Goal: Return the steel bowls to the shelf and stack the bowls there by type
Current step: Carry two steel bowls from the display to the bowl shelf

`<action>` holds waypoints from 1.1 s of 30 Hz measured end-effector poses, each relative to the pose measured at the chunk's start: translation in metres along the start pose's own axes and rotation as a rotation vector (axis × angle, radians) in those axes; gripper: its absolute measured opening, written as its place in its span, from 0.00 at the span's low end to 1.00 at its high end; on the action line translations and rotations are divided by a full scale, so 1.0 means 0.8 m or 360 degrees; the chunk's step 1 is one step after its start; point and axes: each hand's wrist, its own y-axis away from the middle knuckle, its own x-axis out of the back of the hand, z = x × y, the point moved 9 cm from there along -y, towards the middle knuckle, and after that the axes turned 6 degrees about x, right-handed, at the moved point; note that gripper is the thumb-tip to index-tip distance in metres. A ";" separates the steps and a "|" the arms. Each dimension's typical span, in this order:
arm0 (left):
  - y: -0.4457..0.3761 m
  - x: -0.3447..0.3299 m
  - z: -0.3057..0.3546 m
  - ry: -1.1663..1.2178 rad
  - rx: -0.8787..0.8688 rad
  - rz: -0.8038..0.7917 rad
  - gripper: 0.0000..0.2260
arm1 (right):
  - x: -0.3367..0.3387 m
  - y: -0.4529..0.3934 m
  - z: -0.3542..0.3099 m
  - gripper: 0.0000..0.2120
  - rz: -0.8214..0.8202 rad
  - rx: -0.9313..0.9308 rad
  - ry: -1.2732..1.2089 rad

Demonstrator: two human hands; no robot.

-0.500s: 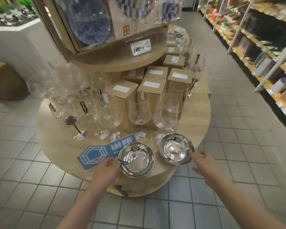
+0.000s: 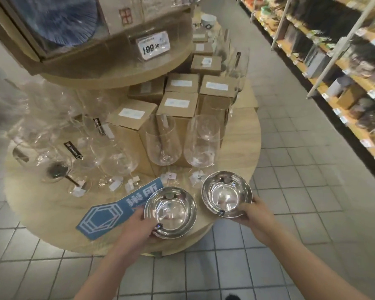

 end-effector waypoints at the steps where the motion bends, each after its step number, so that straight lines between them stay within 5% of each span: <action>1: 0.003 -0.007 0.000 0.0102 0.0044 -0.0042 0.19 | 0.013 0.003 -0.005 0.18 0.0017 0.0009 -0.0020; 7: 0.034 -0.101 0.025 0.0216 0.0160 -0.0337 0.26 | 0.127 0.019 -0.042 0.14 0.0212 0.0100 -0.0069; 14: 0.054 -0.274 0.083 0.0008 0.0097 -0.0386 0.26 | 0.304 0.007 -0.085 0.17 0.0396 0.0194 -0.0207; 22: 0.064 -0.482 0.159 -0.0114 -0.0010 -0.0539 0.13 | 0.516 0.021 -0.129 0.18 0.0506 0.0211 -0.0293; 33: 0.029 -0.681 0.224 -0.0179 -0.0094 -0.0816 0.17 | 0.658 -0.017 -0.138 0.14 0.0734 0.0180 -0.0504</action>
